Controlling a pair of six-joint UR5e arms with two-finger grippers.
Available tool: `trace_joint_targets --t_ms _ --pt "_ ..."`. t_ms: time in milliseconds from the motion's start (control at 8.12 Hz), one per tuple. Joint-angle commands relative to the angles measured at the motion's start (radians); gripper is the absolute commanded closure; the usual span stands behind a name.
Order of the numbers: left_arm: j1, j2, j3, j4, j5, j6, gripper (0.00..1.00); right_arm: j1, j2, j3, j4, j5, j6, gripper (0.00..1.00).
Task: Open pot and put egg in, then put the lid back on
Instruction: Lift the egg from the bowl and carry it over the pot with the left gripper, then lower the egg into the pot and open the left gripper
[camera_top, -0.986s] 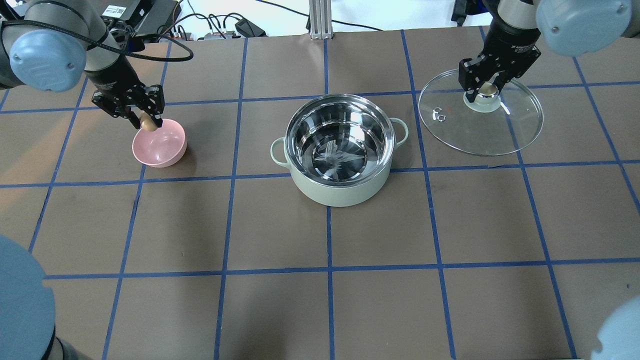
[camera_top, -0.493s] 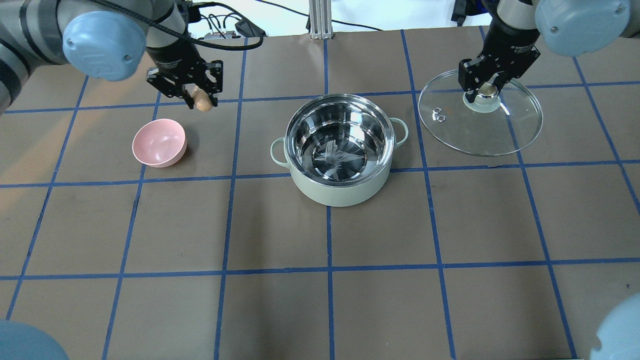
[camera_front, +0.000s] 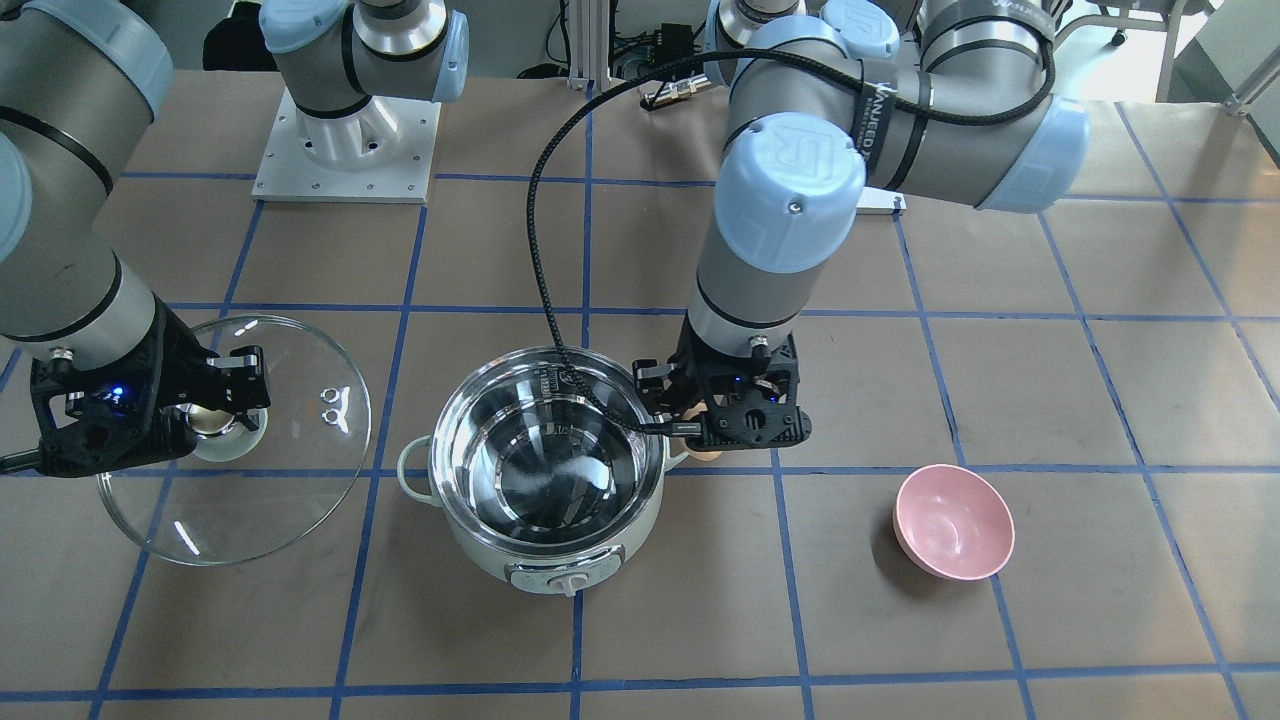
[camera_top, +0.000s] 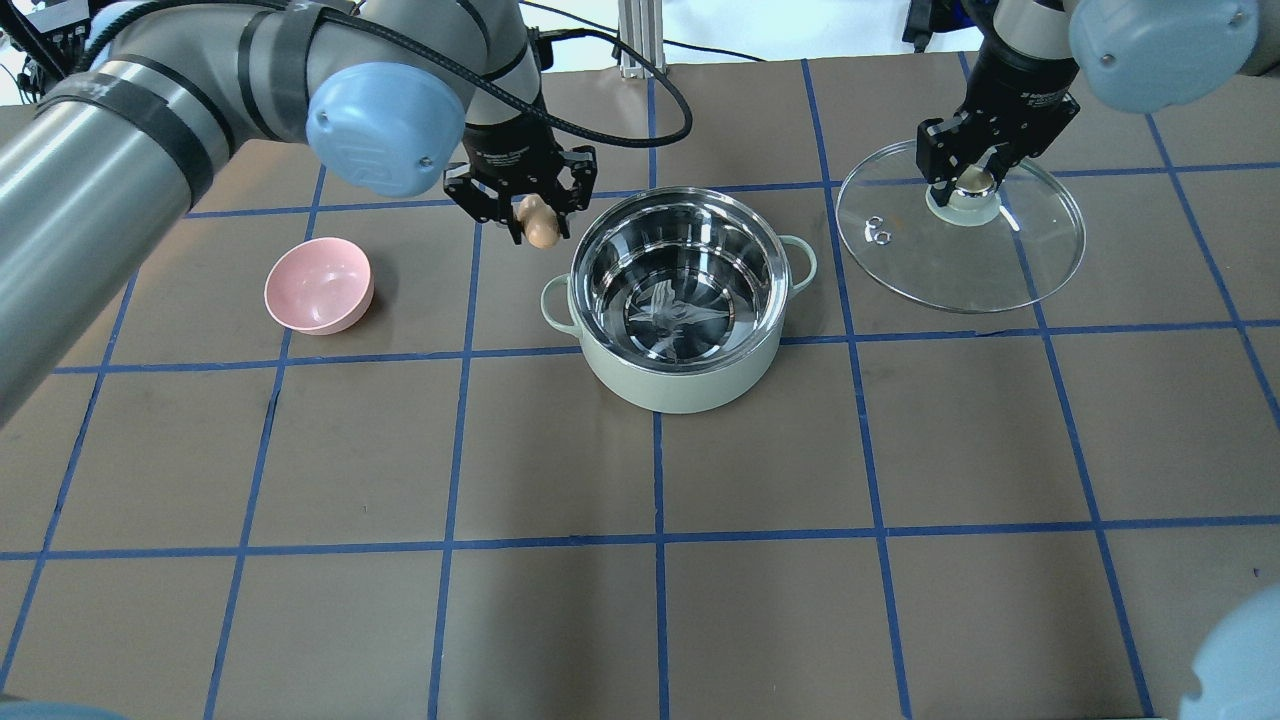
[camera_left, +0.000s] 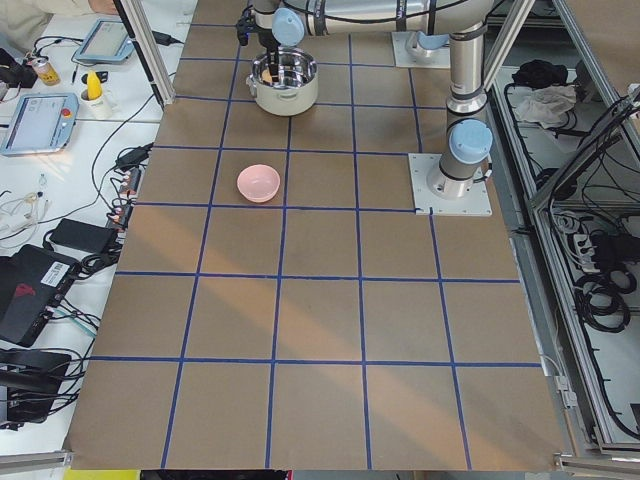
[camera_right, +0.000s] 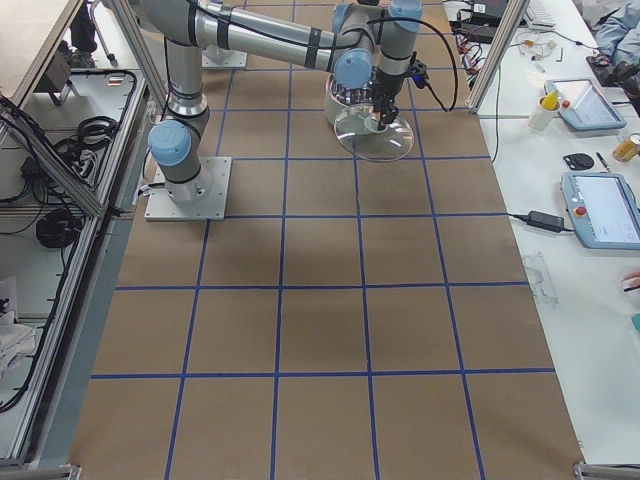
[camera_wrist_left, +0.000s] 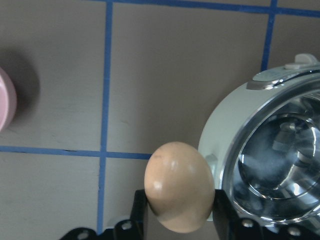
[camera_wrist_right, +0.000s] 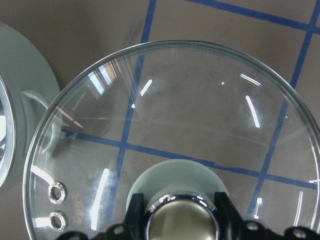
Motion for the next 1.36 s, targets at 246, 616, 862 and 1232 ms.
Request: trace_joint_targets --t_ms 246,616,862,1232 --pt "-0.079 -0.096 -0.001 0.110 -0.143 -0.114 1.00 0.001 -0.003 0.000 0.002 0.003 0.003 0.99" --pt "-0.092 -0.123 0.001 0.113 -0.138 -0.164 0.18 0.001 -0.003 0.000 0.003 0.004 0.003 0.99" --pt "-0.089 -0.089 0.002 0.096 -0.129 -0.157 0.00 -0.001 -0.003 0.000 0.003 0.004 0.001 0.99" --pt "0.015 -0.016 0.036 -0.012 0.018 0.048 0.00 0.002 -0.006 0.000 0.005 0.004 0.016 0.99"
